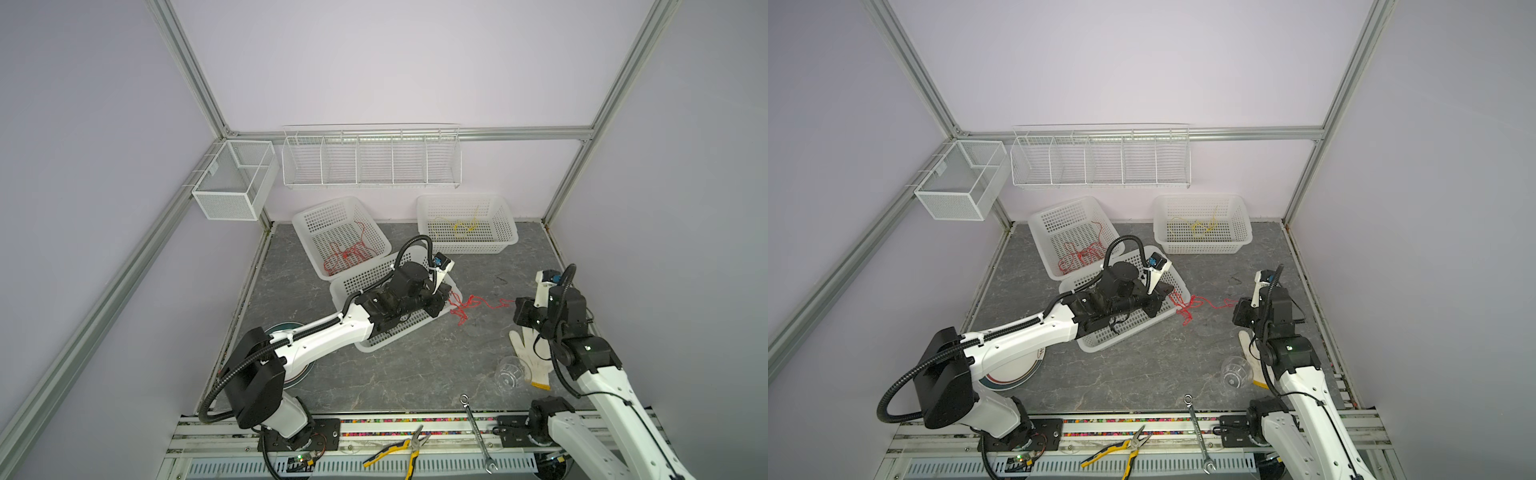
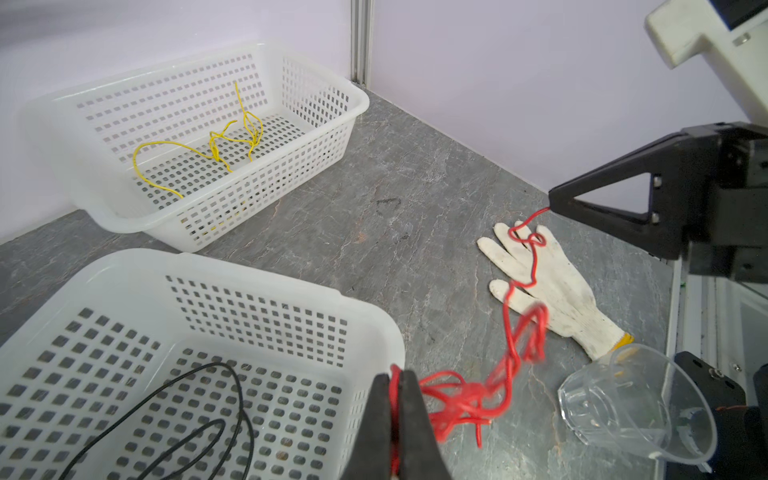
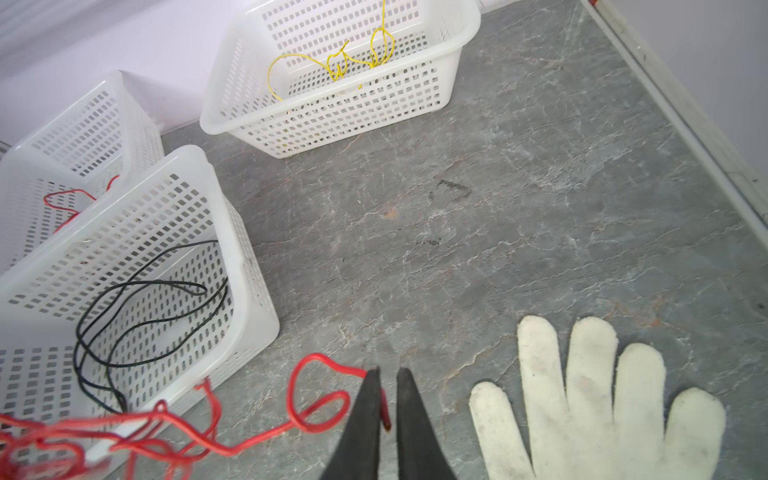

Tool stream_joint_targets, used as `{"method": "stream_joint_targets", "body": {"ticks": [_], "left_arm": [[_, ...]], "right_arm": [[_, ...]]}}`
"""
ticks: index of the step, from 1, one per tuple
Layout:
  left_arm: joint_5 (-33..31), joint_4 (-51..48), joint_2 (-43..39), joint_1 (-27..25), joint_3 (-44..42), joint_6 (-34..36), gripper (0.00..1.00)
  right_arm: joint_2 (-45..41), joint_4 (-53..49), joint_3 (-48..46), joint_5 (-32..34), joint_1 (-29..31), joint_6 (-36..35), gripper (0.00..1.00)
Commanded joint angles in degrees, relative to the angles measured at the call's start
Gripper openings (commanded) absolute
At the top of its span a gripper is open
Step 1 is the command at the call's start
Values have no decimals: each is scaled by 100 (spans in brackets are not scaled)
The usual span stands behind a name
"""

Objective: Untangle the cables

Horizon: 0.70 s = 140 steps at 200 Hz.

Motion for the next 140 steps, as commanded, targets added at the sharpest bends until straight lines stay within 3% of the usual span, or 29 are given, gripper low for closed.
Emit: {"method": "stream_joint_targets", "body": {"ticks": [1, 25, 48, 76, 97, 140], "left_arm": [[-246, 125, -369, 95, -53, -24, 0], [-288, 64, -425, 95, 91, -36, 0], [-486, -110, -399, 162, 294, -164, 0], [-654, -325, -392, 415, 501, -378, 0], [-701, -400, -456, 689, 554, -481, 0], [-989, -562, -636, 1156, 591, -358, 0]], "right_arm": [[-112, 123, -169, -86, -67, -105, 26], [-104, 425, -177, -793, -65, -105, 36], [-109, 504, -114, -1016, -62, -105, 46], [-271, 427, -66, -925, -68, -98, 73], [-478, 364, -86, -838, -65, -101, 87], [-586, 280, -150, -672, -65, -126, 97]]}}
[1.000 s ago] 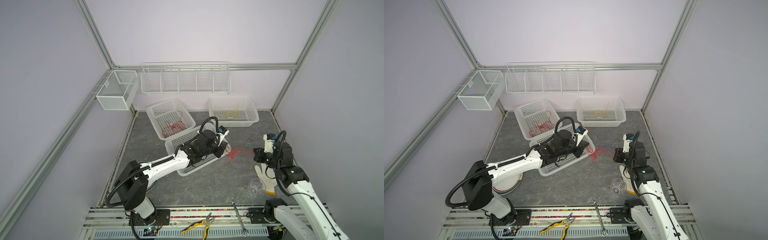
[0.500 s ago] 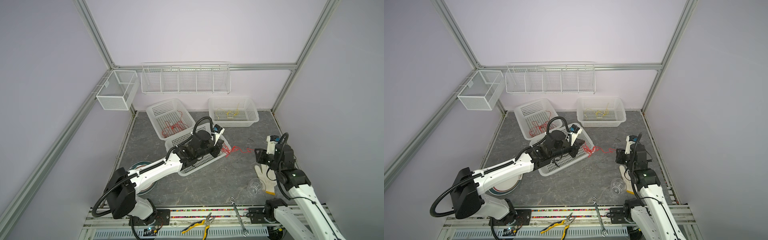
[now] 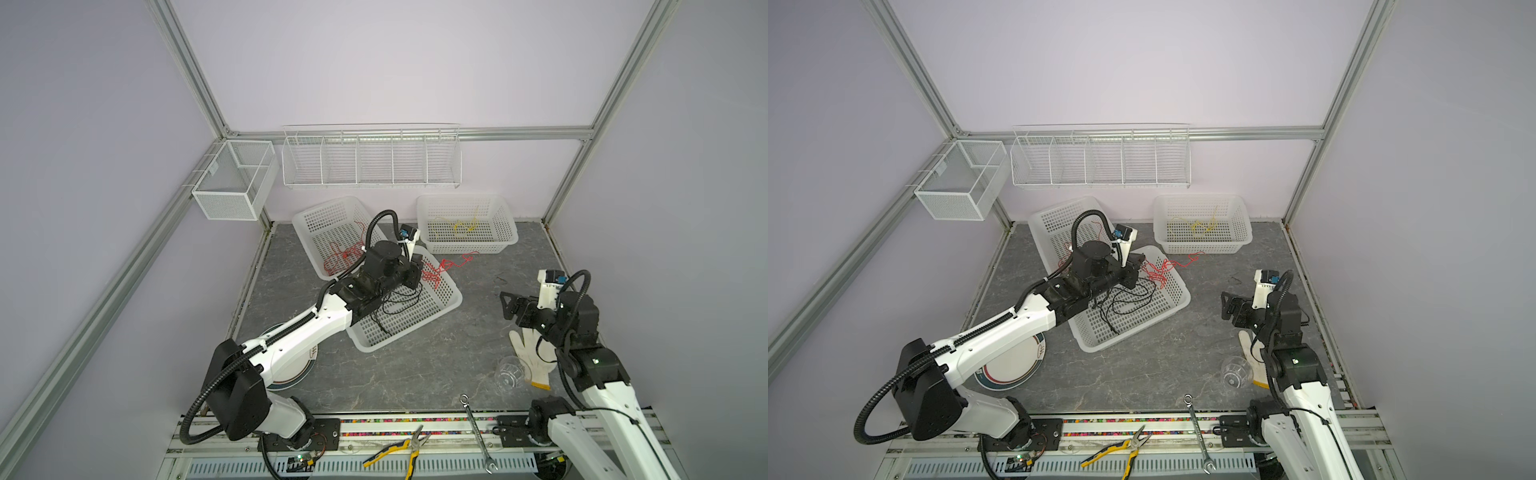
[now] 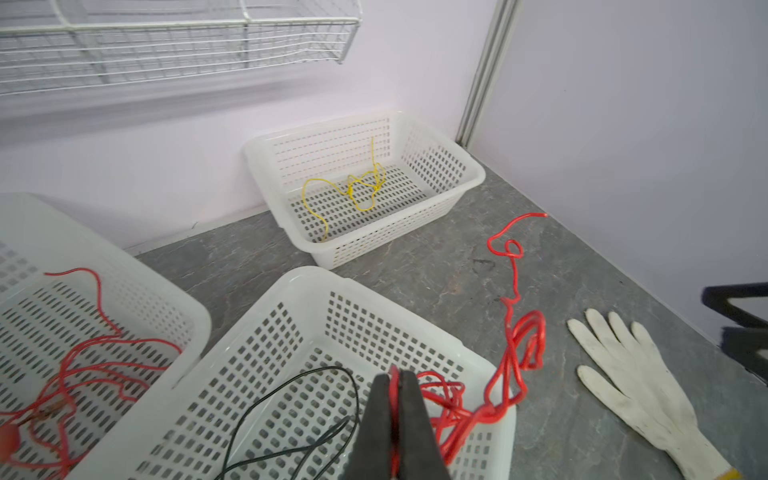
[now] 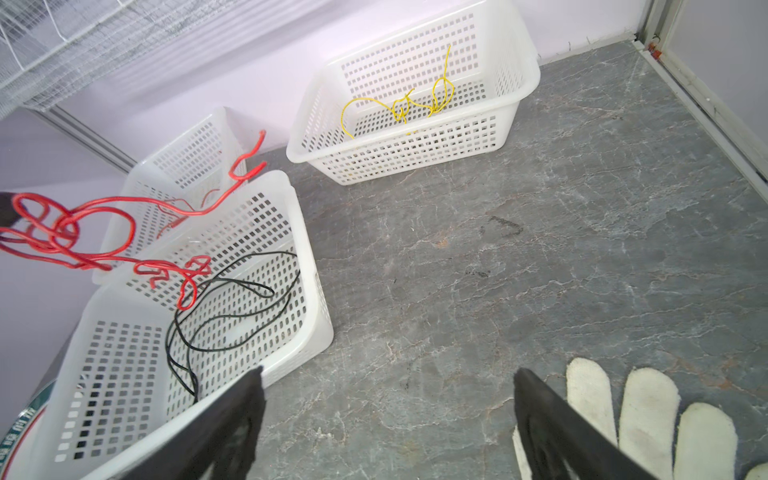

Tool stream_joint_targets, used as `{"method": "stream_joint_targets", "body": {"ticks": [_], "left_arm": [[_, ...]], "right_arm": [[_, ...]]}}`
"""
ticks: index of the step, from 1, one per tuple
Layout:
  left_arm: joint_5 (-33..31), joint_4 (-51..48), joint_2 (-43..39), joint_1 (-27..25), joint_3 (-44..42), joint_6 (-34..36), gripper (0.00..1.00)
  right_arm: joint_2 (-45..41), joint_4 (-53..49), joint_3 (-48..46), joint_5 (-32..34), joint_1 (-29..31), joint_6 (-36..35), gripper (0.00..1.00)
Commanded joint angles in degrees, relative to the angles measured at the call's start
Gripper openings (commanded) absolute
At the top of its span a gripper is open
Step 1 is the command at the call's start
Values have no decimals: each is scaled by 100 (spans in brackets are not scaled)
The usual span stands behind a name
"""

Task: Untangle the cables
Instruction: 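Carry the remaining red cable with the left gripper to the farthest basket, then open the left gripper to drop the red cable into the farthest basket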

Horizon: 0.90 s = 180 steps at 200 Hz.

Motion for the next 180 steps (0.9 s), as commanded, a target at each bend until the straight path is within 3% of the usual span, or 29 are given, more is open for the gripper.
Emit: {"method": "stream_joint_targets", "body": {"ticks": [1, 39, 91, 158, 180], "left_arm": [[-247, -163, -231, 235, 204, -24, 0], [-935, -346, -191, 939, 196, 176, 0], [-1454, -136, 238, 2107, 148, -105, 0], [-2494, -575, 1681, 2558, 863, -257, 0], [-2472, -954, 2067, 2654, 1083, -528, 0]], "right_arm": [[13, -68, -67, 135, -28, -52, 97], [255, -90, -93, 102, -32, -82, 98], [401, 73, -194, 157, -35, -71, 98], [803, 250, -264, 140, -33, -94, 99], [906, 322, -265, 158, -30, -108, 99]]}}
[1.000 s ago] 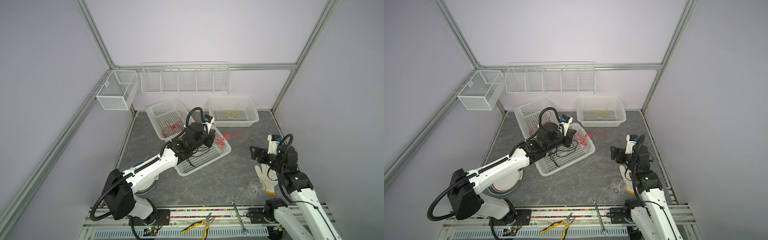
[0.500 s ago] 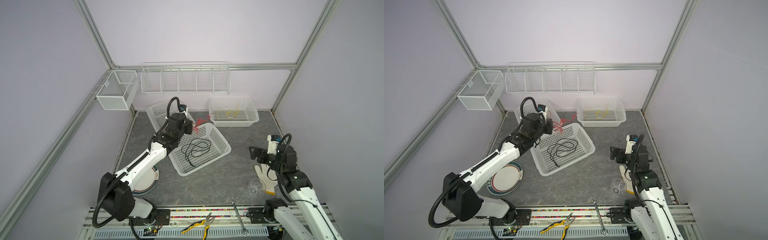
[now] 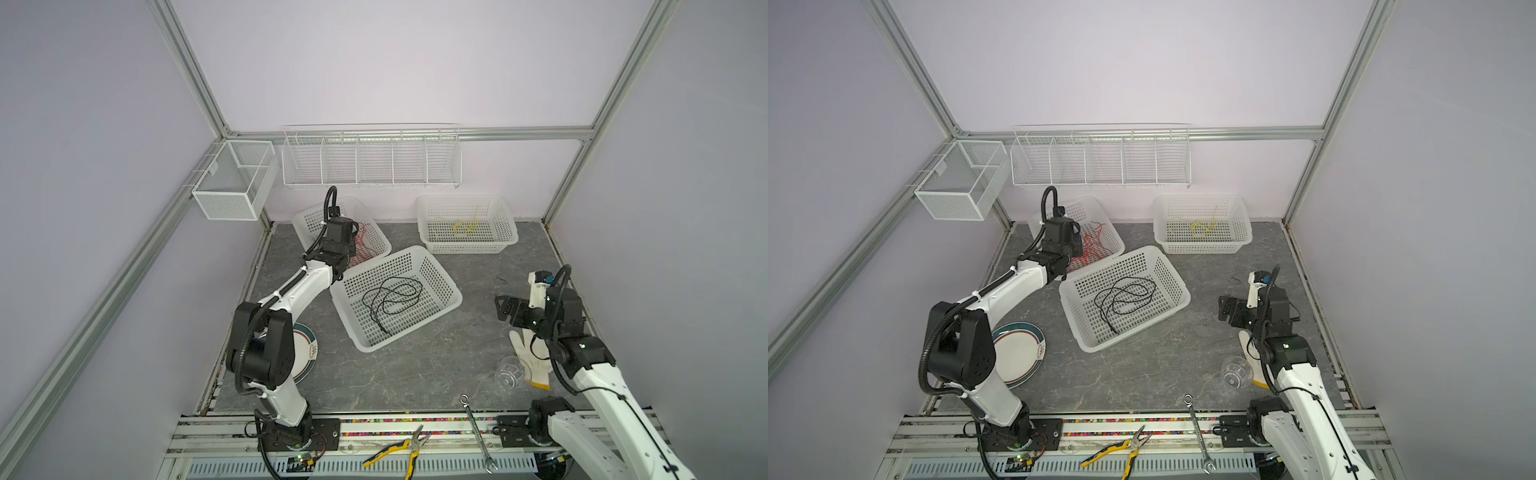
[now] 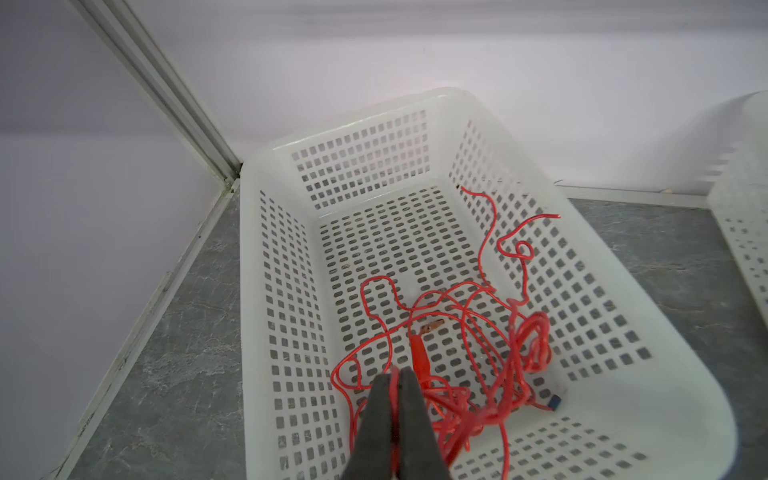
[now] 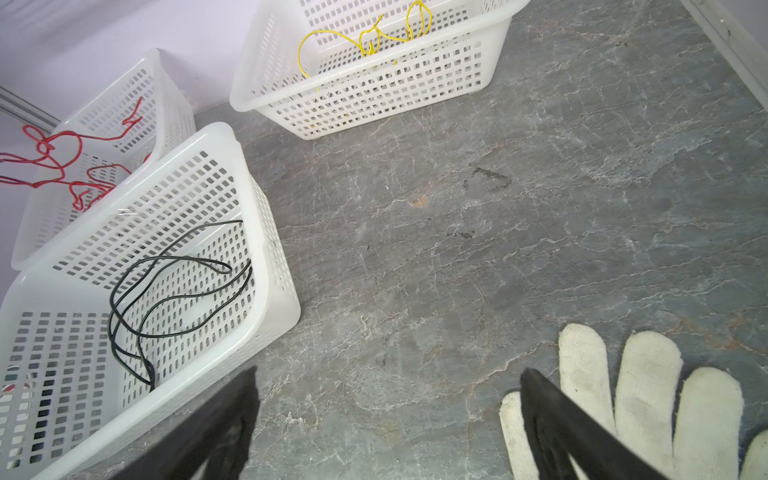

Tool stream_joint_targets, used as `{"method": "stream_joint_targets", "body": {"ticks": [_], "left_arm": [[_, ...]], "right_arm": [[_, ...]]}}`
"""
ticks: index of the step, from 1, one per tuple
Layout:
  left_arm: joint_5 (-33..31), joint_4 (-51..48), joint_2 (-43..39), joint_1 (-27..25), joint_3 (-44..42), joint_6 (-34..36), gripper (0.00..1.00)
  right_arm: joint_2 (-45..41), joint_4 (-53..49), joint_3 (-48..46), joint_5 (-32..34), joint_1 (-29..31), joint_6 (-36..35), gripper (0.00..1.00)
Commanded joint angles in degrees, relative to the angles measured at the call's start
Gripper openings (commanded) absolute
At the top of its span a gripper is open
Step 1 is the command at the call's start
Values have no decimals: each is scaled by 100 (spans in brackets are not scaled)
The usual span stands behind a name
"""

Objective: Untangle the cables

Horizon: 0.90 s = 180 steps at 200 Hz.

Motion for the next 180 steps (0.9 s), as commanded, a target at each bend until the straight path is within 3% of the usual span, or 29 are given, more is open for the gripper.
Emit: {"method": "stream_joint_targets", "body": {"ticks": [1, 33, 63, 99, 112, 137, 152, 180], "left_arm": [[-275, -471, 318, 103, 329, -376, 0], [-44, -634, 557, 229, 371, -600, 0], [55, -712, 464, 235, 332, -540, 53], [298, -802, 172, 237, 293, -468, 80], [403, -837, 11, 233, 252, -436, 100], [428, -775, -373, 233, 18, -349, 99], [415, -786, -624, 240, -172, -354, 99], [706, -415, -1354, 224, -926, -114, 99]], "right_arm": [[91, 256, -99, 46, -32, -108, 99], [305, 373, -68, 5, -35, -131, 99], [448, 465, -29, -26, -34, -148, 99], [648, 492, 63, -11, -32, -112, 100], [720, 484, 105, -10, -35, -90, 100], [826, 475, 177, -10, -35, -72, 97], [840, 466, 194, 35, -34, -59, 89], [775, 356, 209, 510, -32, -109, 89]]}}
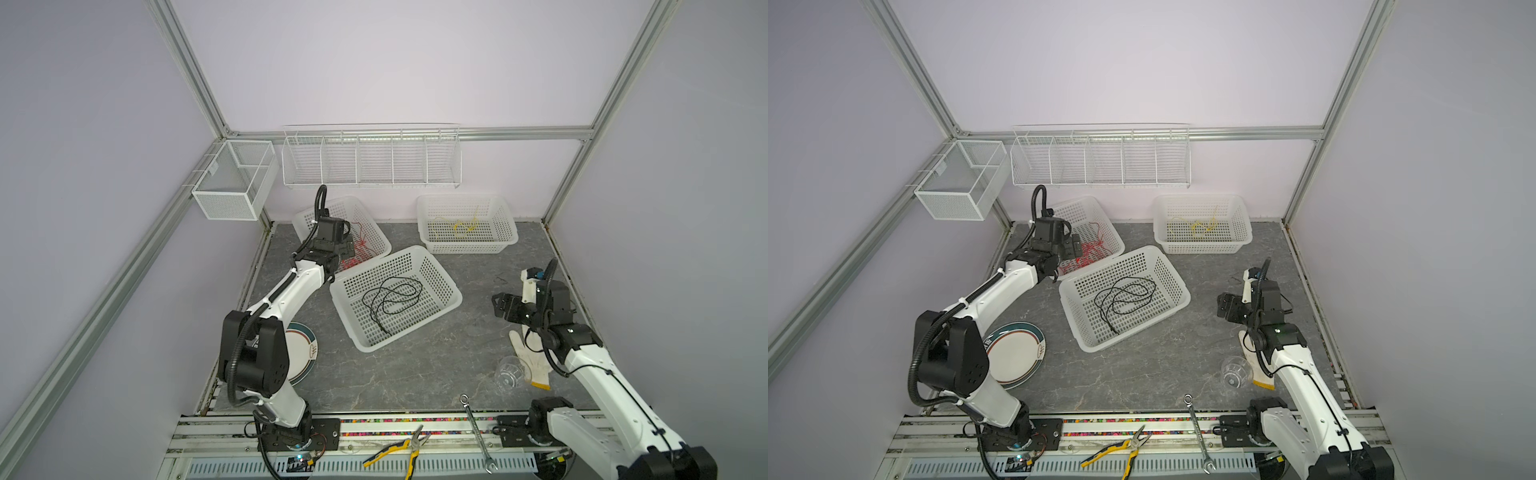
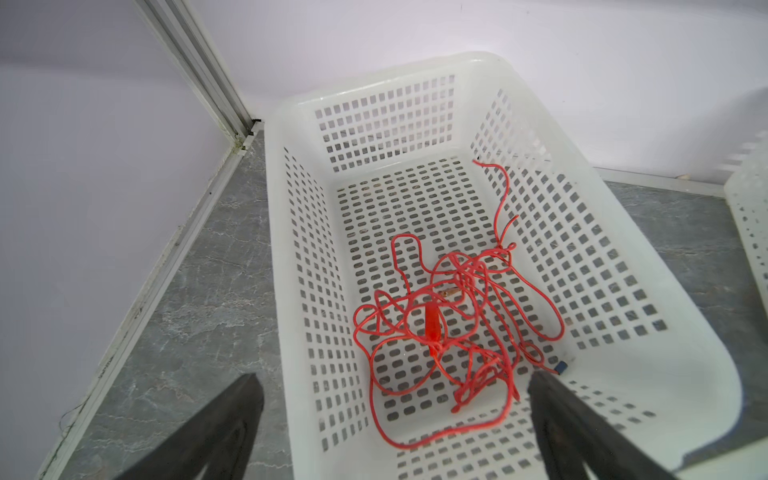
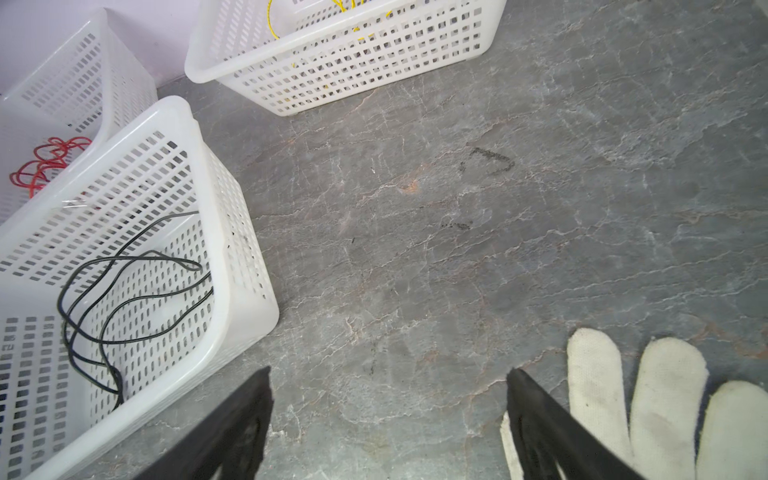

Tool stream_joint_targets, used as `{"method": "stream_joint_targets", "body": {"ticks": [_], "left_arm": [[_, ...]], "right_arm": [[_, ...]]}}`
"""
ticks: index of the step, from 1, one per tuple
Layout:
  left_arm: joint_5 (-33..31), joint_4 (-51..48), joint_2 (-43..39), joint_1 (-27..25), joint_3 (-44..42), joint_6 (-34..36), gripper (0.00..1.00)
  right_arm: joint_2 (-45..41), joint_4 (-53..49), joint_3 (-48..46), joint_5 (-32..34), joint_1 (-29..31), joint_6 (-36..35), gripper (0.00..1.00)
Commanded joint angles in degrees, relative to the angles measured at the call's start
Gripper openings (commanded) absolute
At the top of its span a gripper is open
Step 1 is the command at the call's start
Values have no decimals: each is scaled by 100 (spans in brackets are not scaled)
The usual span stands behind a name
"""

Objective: Untangle the cables

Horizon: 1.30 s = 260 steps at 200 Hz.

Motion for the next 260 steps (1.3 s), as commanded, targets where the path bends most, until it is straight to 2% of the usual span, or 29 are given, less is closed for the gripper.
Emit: {"method": "stream_joint_targets", "body": {"ticks": [1, 24, 41, 64, 94, 109, 141, 172, 186, 201, 212, 232, 260], "left_arm": [[317, 291, -580, -1, -655, 244, 99], [639, 1114, -1422, 0, -1674, 719, 99], [349, 1704, -2071, -1, -2414, 750, 99], [101, 2361, -2792, 5, -3254, 916, 99], [-293, 2162, -3181, 19, -3547, 723, 99], [-552, 2012, -3295, 12, -3648, 526, 99], [-646, 2299, -3489, 27, -4111, 620, 99], [-701, 2321, -3328, 38, -4133, 693, 99], [-711, 2415, -3243, 37, -4174, 754, 99], [-778, 2622, -3189, 42, -4294, 857, 99], [-851, 2809, -3189, 61, -4417, 918, 99], [-740, 3253, -3187, 273, -4710, 1003, 99], [-530, 4067, -2952, 799, -5103, 825, 100]], "right_arm": [[-60, 22, 137, 462, -29, -78, 89], [-141, -182, 110, 1465, -35, -115, 89], [-249, -145, -21, 2181, -35, -114, 89], [-390, 304, -330, 2700, -32, -149, 89], [-418, 1240, -845, 3327, -32, -435, 89], [-445, 2101, -1293, 3644, -35, -648, 89], [-345, 4237, -2223, 3538, -43, -1298, 89], [499, 4838, -2071, 3193, -87, -1491, 89], [1024, 5154, -1971, 3271, -82, -1521, 89], [1595, 6072, -2128, 3397, -87, -1616, 89], [1731, 6314, -2150, 3414, -67, -1655, 89], [2010, 6984, -2259, 3340, -138, -1704, 89], [2916, 7820, -2170, 2627, -318, -1831, 89]]}}
